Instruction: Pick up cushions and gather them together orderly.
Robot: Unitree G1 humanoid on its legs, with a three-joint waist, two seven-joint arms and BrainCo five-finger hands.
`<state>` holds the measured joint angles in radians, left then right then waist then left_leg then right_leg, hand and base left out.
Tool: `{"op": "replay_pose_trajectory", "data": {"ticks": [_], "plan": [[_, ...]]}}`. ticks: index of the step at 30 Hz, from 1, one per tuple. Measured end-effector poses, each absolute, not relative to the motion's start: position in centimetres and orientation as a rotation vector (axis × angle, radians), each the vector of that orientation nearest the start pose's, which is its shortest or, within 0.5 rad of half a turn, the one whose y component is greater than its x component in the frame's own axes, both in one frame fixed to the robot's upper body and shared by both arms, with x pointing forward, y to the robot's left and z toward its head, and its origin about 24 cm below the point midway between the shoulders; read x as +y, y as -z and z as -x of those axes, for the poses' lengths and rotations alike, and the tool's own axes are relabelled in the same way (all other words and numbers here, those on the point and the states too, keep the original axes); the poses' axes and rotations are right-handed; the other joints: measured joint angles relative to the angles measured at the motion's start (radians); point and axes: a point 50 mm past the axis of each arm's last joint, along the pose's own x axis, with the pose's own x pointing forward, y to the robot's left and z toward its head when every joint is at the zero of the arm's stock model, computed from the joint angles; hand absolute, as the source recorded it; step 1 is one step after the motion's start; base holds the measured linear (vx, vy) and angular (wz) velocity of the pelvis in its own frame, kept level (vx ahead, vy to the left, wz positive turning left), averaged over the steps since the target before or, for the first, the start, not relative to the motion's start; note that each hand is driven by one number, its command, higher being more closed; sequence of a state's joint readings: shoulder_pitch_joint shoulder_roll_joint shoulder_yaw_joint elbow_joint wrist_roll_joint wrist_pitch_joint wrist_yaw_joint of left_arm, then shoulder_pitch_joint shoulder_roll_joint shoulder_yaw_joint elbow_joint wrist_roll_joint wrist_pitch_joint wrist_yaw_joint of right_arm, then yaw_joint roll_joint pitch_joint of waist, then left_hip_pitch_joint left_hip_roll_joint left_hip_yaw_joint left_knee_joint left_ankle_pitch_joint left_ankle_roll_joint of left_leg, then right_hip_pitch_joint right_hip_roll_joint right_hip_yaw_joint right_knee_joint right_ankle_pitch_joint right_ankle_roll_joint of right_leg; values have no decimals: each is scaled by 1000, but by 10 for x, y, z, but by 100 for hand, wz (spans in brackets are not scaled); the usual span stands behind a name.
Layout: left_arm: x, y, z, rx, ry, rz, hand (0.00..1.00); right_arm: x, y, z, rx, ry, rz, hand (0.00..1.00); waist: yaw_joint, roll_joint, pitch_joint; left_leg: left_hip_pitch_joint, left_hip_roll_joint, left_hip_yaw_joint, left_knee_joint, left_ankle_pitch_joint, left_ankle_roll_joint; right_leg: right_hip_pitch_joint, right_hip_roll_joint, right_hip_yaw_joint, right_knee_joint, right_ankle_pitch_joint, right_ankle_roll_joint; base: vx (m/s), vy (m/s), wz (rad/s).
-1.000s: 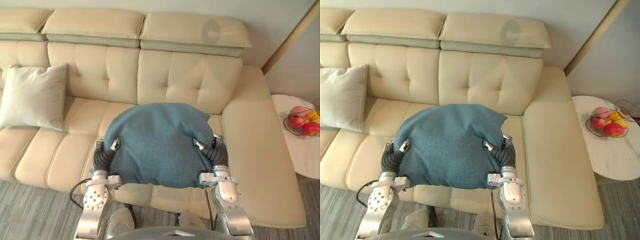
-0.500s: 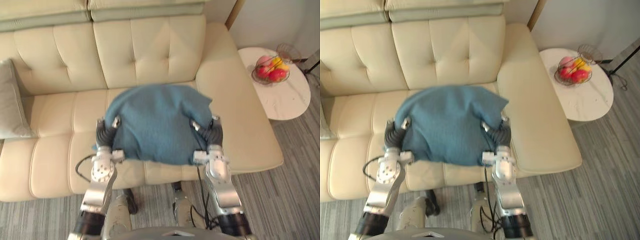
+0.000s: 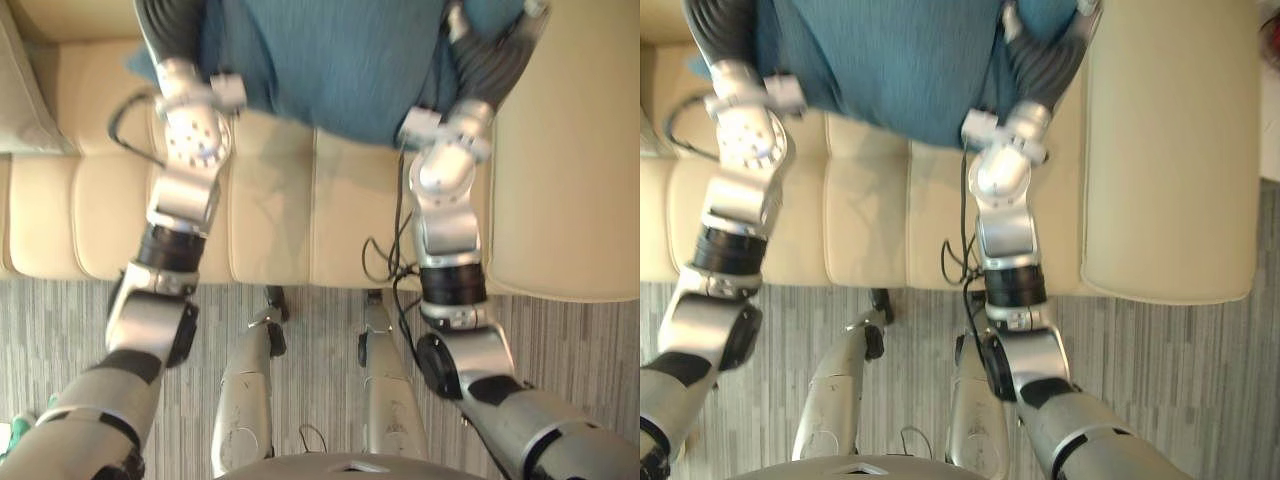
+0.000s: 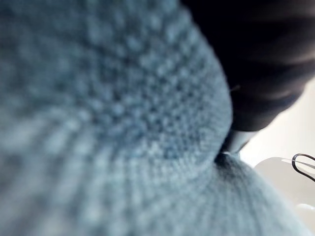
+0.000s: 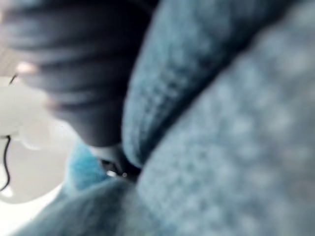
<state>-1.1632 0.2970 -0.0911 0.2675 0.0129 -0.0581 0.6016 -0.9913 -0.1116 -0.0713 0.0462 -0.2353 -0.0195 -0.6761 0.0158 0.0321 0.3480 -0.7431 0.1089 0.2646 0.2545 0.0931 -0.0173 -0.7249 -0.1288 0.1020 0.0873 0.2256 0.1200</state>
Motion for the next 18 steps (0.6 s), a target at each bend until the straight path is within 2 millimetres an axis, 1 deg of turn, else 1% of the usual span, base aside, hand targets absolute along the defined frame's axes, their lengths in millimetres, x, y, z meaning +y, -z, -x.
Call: {"op": "replay_pose_trajectory", "data": {"ticks": [1,2,3,4,5,7,8,10,12,14,15,17,18], "plan": [[123,-372,-337,-1020,-372,-50,100,-137,-343,-316,-1022,597,-61,100,-4,-1,3,-12,-1,-13,-24,20,-5,-15,2,-9,0,2,-2,-11,-64,27],[121,-385,-338,-1023,-382,-47,100,-139,-361,-319,-1028,627,-73,100,-8,0,6,-15,-4,-22,-81,56,-11,-35,4,-27,-1,2,-3,-13,-78,25],[120,-389,-338,-1026,-385,-46,100,-140,-366,-319,-1035,633,-78,100,-8,0,6,-15,-6,-24,-100,68,-15,-42,5,-30,0,3,-3,-4,-82,22],[120,-398,-338,-1031,-391,-39,0,-141,-377,-318,-1052,642,-77,0,-9,1,7,-15,-12,-33,-139,94,-19,-55,8,-37,0,2,-4,1,-56,19],[120,-409,-337,-1040,-399,-26,0,-144,-392,-313,-1086,662,-85,0,-9,2,12,-16,-12,-44,-192,127,-28,-72,13,-54,0,-1,-8,6,-48,20],[121,-416,-336,-1046,-405,-14,0,-148,-404,-310,-1106,691,-102,0,-9,3,18,-16,-11,-52,-241,161,-37,-88,18,-64,0,-3,-12,15,-31,16],[121,-416,-337,-1039,-406,-12,0,-153,-410,-309,-1111,707,-108,0,-3,3,18,-17,-10,-57,-276,183,-41,-107,22,-71,9,-8,-19,24,-23,12],[122,-415,-341,-1016,-396,-5,0,-158,-415,-312,-1098,710,-111,0,0,4,20,-26,-10,-71,-301,202,-51,-130,24,-86,31,-19,-28,31,-13,13],[121,-412,-345,-991,-377,-14,0,-165,-415,-316,-1067,710,-108,0,0,4,23,-40,-8,-80,-320,219,-54,-163,25,-99,72,-41,-33,25,6,19],[121,-410,-348,-973,-361,-21,0,-170,-414,-320,-1043,702,-105,0,0,7,44,-46,-7,-92,-324,226,-57,-180,25,-110,107,-58,-38,4,4,17],[122,-407,-350,-962,-352,-30,0,-174,-410,-325,-1008,679,-113,0,-1,7,60,-62,-4,-101,-330,232,-60,-208,25,-115,143,-73,-41,-1,0,15],[122,-406,-351,-958,-346,-35,0,-175,-406,-328,-992,667,-116,0,-1,7,63,-78,-2,-102,-330,230,-64,-228,26,-116,156,-76,-44,-3,-1,6],[126,-396,-356,-929,-347,-43,0,-176,-397,-334,-948,639,-92,0,-1,7,73,-102,0,-99,-330,231,-69,-263,26,-114,176,-81,-45,0,0,0]]}}
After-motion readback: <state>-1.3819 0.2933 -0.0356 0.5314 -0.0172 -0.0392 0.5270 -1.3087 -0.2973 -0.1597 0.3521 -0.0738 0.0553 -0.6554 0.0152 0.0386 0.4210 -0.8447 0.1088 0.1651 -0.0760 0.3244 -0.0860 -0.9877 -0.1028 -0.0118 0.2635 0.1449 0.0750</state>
